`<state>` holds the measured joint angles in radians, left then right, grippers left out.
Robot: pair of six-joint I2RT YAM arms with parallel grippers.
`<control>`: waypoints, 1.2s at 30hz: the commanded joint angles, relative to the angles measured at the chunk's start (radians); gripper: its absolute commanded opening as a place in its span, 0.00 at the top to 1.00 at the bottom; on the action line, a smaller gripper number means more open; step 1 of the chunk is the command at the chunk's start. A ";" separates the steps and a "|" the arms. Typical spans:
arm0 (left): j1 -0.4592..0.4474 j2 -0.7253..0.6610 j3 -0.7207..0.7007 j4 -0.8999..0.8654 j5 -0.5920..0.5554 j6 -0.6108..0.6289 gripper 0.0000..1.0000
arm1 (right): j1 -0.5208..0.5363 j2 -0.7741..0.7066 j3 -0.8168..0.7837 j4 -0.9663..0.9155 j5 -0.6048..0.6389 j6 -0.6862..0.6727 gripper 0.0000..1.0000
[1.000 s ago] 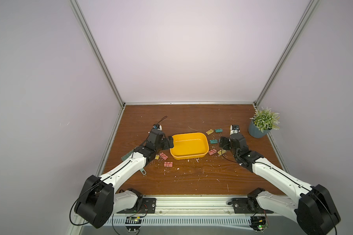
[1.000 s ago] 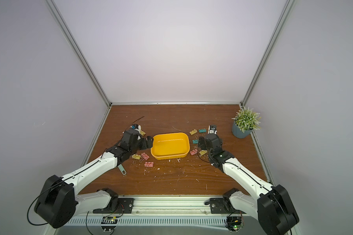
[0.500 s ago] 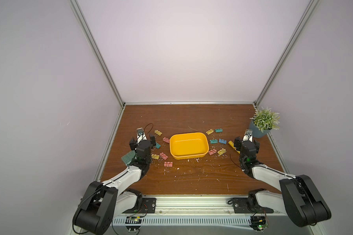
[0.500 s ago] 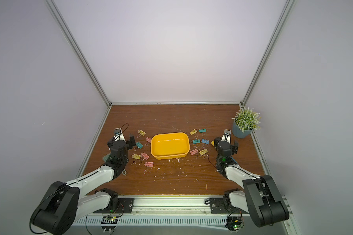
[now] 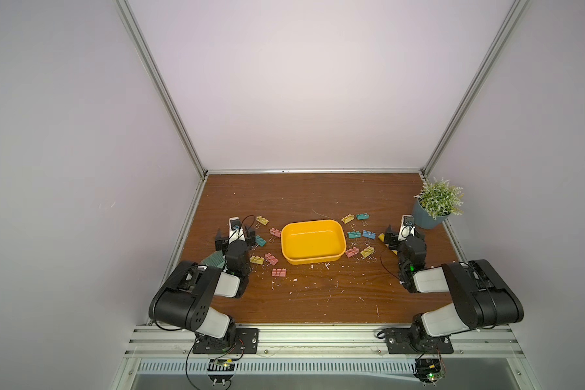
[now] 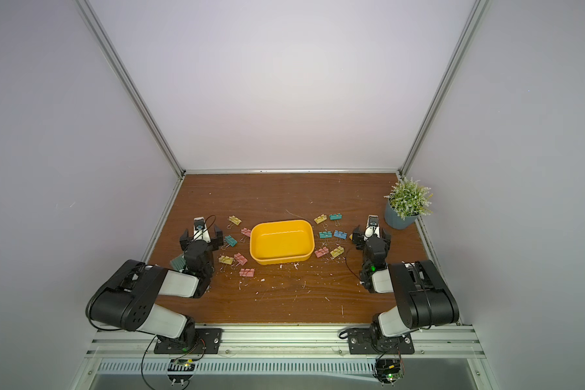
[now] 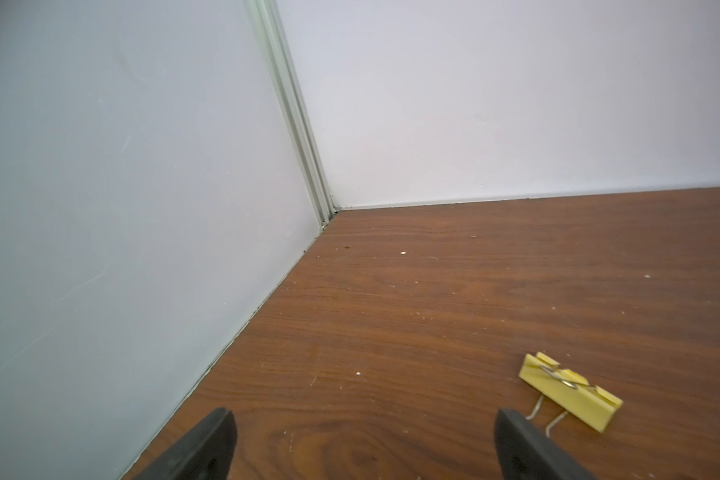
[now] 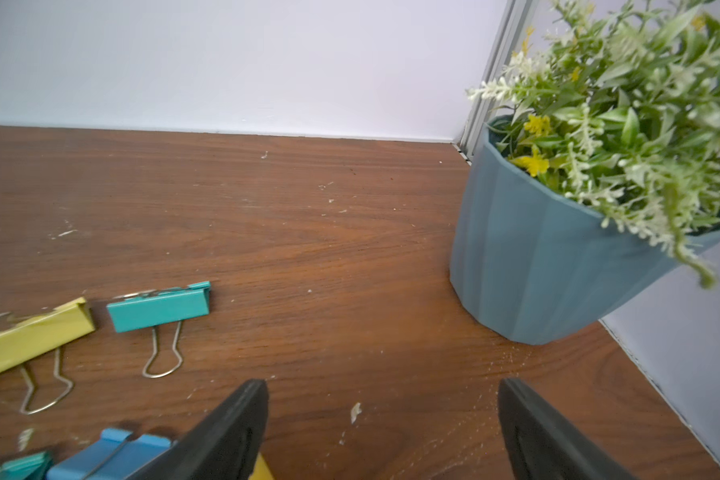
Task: Take out the binder clips from the storage box
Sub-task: Reset both arms
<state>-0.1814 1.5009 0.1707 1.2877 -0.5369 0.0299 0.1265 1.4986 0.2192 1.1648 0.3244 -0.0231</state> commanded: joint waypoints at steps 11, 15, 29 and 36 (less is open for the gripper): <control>0.135 0.052 0.010 0.085 0.212 -0.106 0.01 | -0.022 0.029 -0.005 0.133 -0.046 0.016 0.01; 0.133 0.050 0.005 0.093 0.213 -0.102 0.01 | -0.025 0.028 -0.006 0.133 -0.033 0.023 0.01; 0.122 0.055 0.006 0.100 0.216 -0.082 0.01 | -0.025 0.025 -0.010 0.140 -0.031 0.023 0.01; 0.122 0.054 0.006 0.100 0.216 -0.081 0.01 | -0.025 0.027 -0.007 0.135 -0.032 0.023 0.01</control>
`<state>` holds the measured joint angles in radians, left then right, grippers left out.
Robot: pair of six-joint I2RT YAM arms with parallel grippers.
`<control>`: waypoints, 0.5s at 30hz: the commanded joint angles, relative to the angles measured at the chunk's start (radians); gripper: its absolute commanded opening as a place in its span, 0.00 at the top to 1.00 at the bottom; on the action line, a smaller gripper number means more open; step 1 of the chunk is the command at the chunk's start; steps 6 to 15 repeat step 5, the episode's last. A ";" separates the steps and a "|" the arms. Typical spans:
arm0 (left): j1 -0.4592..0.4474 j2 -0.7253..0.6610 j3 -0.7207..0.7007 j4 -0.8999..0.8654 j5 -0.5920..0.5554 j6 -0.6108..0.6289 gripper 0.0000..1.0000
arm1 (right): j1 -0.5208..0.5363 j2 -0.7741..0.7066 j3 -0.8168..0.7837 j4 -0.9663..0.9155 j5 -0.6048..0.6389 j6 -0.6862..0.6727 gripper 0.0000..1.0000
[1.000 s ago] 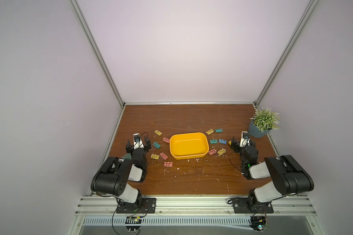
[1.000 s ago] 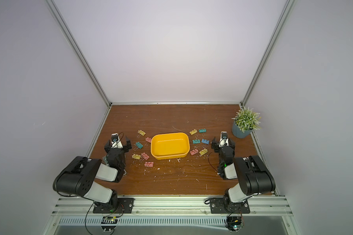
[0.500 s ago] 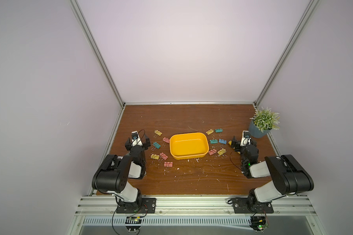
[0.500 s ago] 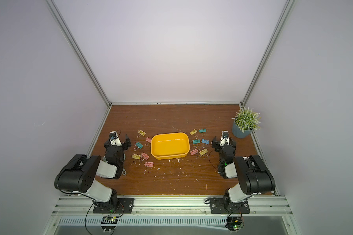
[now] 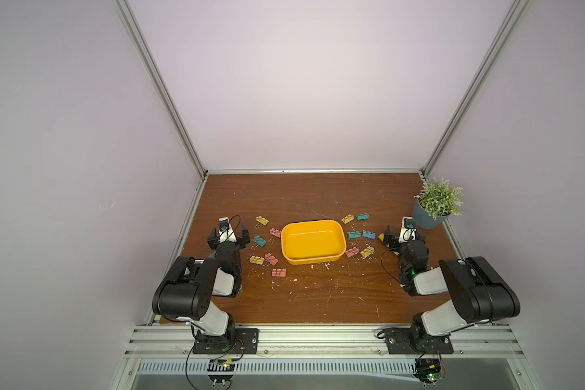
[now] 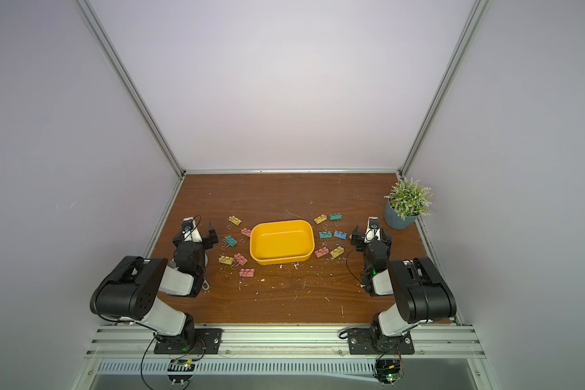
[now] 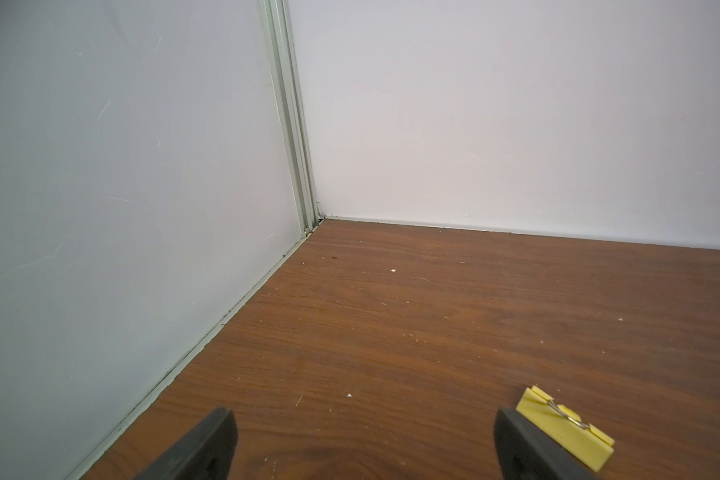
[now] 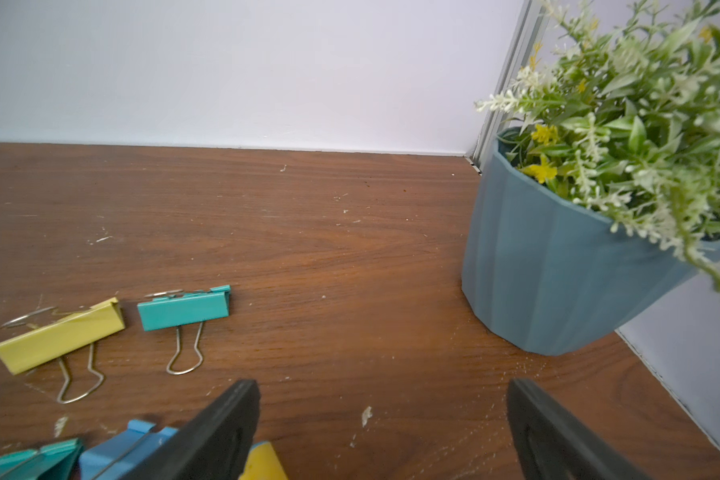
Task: Take out the binder clips from the storage box
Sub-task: Reset both arms
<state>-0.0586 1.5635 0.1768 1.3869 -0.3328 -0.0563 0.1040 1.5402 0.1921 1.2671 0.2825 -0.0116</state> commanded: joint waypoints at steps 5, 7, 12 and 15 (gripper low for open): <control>-0.002 -0.008 0.000 0.003 0.013 0.005 0.01 | -0.011 -0.015 0.024 0.024 -0.013 0.015 0.01; -0.002 -0.008 0.000 0.003 0.013 0.005 0.01 | -0.011 -0.015 0.024 0.024 -0.013 0.015 0.01; -0.002 -0.008 0.000 0.003 0.013 0.005 0.01 | -0.011 -0.015 0.024 0.024 -0.013 0.015 0.01; -0.002 -0.008 0.000 0.003 0.013 0.005 0.01 | -0.011 -0.015 0.024 0.024 -0.013 0.015 0.01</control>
